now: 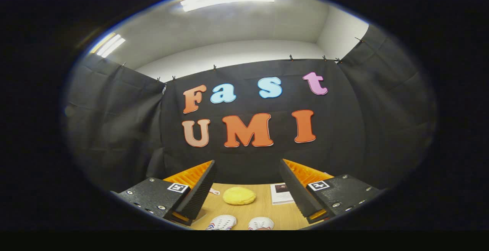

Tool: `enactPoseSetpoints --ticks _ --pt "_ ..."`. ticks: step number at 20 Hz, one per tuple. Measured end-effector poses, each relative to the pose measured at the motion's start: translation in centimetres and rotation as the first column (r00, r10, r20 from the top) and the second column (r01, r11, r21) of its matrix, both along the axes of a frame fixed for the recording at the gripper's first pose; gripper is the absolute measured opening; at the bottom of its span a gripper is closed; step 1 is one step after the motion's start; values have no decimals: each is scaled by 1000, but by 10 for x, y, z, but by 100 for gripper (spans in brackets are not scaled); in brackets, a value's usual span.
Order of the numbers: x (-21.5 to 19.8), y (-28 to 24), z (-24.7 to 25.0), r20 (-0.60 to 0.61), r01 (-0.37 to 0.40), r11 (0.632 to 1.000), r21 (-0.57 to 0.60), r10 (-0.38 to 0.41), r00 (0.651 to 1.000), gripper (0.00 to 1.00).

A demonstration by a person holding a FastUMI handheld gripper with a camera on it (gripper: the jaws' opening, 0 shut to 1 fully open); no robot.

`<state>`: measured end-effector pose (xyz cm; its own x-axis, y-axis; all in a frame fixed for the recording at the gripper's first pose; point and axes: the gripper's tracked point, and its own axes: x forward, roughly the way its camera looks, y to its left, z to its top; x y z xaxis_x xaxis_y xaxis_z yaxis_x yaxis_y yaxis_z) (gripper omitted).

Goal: Open the storage box then place both shoes into the box .Put the left shoe in first, then the right shoe, with the right side of both shoes facing outward in a uniform manner.

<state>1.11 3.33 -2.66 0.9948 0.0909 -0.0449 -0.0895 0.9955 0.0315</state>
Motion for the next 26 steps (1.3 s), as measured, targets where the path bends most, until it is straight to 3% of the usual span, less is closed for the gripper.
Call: enactPoseSetpoints --ticks 7,11,15,18,22,26 --pt "-1 38 -42 -118 -121 991 59 128 985 97" --pt "-6 76 -85 -247 -222 961 163 258 934 97" --pt "-16 119 -130 -357 -311 911 269 395 846 97" --pt "-27 149 -171 -452 -333 870 365 478 754 97" --pt "-39 181 -218 -536 -305 797 521 584 610 96" --pt "-43 193 -256 -593 -205 762 614 617 517 96"
